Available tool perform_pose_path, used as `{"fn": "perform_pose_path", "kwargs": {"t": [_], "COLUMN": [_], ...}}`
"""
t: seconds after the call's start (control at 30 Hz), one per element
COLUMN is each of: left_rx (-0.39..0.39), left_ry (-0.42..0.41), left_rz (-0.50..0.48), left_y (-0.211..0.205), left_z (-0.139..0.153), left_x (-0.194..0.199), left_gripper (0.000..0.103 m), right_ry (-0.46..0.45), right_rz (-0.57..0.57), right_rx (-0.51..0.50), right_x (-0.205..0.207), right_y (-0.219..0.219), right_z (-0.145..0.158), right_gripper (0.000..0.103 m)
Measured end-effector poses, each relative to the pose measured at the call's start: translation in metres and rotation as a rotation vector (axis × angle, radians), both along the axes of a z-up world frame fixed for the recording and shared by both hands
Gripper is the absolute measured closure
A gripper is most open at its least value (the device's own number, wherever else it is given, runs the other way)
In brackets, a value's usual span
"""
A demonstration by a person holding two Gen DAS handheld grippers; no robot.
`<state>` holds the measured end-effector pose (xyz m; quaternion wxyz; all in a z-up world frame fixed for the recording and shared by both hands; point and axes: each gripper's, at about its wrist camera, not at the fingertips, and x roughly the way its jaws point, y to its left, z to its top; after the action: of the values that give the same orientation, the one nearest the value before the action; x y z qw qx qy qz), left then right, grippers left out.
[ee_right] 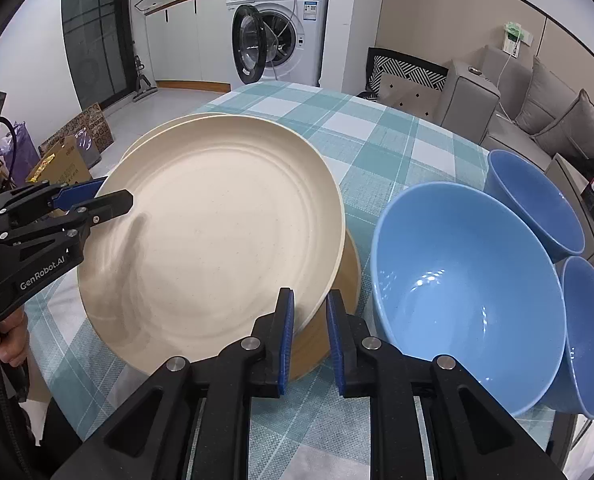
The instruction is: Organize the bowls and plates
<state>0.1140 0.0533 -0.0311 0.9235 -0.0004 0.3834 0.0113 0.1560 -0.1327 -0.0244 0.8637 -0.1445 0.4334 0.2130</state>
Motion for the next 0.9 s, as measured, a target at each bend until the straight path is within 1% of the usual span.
{"fn": "perform_pose_path", "kwargs": {"t": [0.6, 0.9], "left_rx": [-0.002, -0.003], "left_ry": [0.034, 0.049], "left_rz": [-0.010, -0.013], "left_y": [-0.006, -0.009], "left_z": [-0.014, -0.021], "left_x": [0.008, 0.008], "left_gripper": [0.077, 0.077], "right_ry": [0.002, -0.054], "right_rz": [-0.013, -0.022], "right_rx": [-0.009, -0.076], "right_x": [-0.004, -0.014], "right_y": [-0.006, -0.001], "right_z": [-0.010, -0.013], "right_gripper": [0.086, 0.085]}}
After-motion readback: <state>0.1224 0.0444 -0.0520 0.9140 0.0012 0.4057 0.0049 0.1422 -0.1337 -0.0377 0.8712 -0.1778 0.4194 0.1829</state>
